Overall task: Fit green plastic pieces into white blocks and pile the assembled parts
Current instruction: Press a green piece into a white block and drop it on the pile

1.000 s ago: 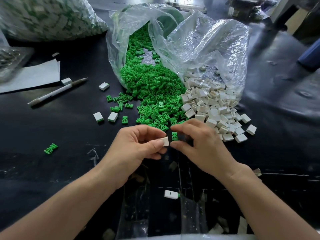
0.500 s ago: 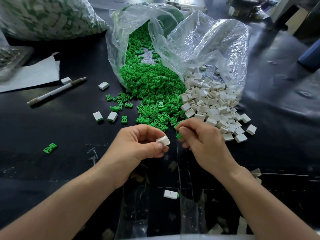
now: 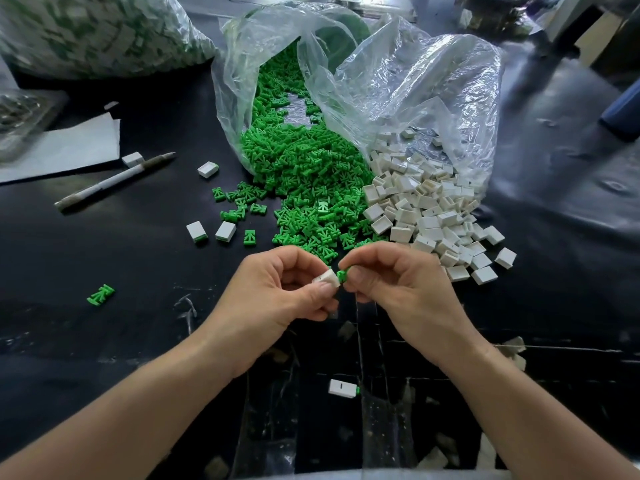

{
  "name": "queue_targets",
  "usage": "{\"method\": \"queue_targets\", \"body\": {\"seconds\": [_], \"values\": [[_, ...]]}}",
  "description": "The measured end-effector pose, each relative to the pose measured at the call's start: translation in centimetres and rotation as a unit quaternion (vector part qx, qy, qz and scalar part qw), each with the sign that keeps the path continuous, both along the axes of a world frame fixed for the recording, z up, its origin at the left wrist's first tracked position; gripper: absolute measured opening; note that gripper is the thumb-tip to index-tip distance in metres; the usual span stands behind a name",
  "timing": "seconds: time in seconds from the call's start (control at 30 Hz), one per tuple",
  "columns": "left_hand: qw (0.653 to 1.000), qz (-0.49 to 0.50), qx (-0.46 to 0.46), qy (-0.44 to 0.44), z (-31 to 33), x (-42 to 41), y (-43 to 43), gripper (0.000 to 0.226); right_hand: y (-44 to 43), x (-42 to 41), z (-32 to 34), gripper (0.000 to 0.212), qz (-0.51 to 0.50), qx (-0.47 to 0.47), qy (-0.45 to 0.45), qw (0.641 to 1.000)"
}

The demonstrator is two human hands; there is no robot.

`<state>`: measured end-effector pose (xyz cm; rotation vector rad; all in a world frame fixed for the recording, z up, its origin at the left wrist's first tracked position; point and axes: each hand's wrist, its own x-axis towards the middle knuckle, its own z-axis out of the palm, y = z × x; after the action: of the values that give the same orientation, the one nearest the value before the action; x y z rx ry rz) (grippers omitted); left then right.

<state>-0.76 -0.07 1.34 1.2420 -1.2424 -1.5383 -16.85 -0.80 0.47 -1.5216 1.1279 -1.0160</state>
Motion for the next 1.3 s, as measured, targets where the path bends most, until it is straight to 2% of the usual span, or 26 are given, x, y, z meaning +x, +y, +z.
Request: {"method": "queue_targets", "body": {"seconds": [0.43,0.67,0.77,0.87,0.97,1.17,1.3], "values": [[0.995,0.000,-0.059,-0.082,-0.5,0.2,0.1,0.011,0.3,0.2,-0.3,0.027,0.004,0.008,0.013,1.000],[0.997,-0.004,-0.055,-0.045,-0.2,0.2,-0.1,0.007,0.2,-0.2,-0.2,0.020,0.010,0.033,-0.008,0.999],[0.998,-0.008,-0.045,-0.046,-0.1,0.2,0.0,0.006,0.3,-0.2,-0.4,0.020,0.023,0.026,0.072,0.997],[0.999,-0.029,0.004,-0.032,0.0,0.0,0.1,0.003,0.5,-0.2,-0.5,0.019,0.027,-0.026,0.155,0.987],[0.998,-0.041,0.034,-0.014,0.1,0.0,0.1,0.006,0.5,-0.1,-0.4,0.020,0.028,-0.050,0.185,0.981],[0.995,-0.075,-0.024,-0.061,-0.1,0.5,0.1,0.004,0.9,-0.1,0.2,0.017,0.086,-0.088,0.279,0.952],[0.981,-0.093,-0.077,-0.150,-0.9,0.5,0.3,0.015,1.0,0.0,0.7,0.015,0.136,-0.137,0.390,0.900]]}}
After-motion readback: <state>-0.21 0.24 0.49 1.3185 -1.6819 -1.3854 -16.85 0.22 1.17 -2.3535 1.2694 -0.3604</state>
